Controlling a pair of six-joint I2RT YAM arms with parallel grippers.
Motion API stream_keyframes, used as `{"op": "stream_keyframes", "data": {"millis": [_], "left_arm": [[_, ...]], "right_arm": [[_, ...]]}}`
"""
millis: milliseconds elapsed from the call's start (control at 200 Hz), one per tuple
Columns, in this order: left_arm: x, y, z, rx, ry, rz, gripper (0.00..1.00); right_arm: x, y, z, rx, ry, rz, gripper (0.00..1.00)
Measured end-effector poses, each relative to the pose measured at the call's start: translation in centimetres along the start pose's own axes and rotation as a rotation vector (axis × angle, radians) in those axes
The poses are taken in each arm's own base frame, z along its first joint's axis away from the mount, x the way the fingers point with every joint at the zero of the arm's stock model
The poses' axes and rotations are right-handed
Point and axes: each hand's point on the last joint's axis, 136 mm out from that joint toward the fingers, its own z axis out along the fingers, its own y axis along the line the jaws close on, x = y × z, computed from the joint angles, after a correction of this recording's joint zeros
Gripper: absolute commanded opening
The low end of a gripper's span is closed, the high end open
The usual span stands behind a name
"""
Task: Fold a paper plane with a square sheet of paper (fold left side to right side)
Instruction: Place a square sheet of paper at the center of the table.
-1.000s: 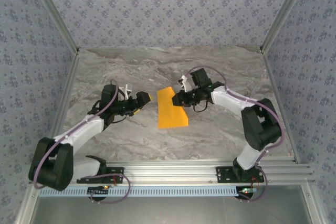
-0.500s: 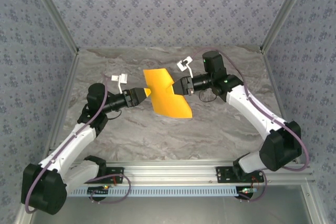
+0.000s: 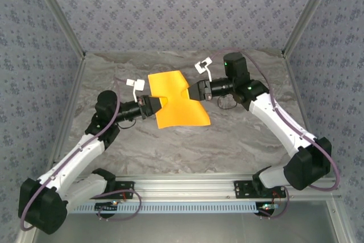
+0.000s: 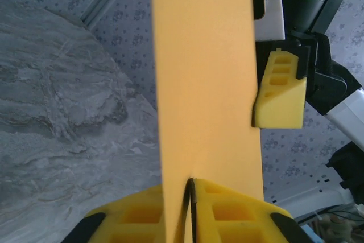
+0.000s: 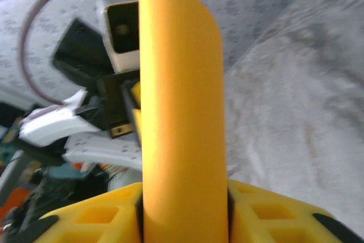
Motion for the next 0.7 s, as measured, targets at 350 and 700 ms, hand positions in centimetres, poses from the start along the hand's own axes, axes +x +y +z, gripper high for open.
{"op": "stream_keyframes", "data": {"millis": [350,700], "left_arm": [[6.0,11.9,2.8,-0.292,0.203,-0.219,0.13],[12.6,20.4,3.0,-0.491,0.343,-0.397,0.12]], "right_arm": [[2.9,-10.9,-3.6,0.486,-0.044,0.104,0.65],[11.5,-18.4,0.6,0.538,0.121,0.314,0.21]]}}
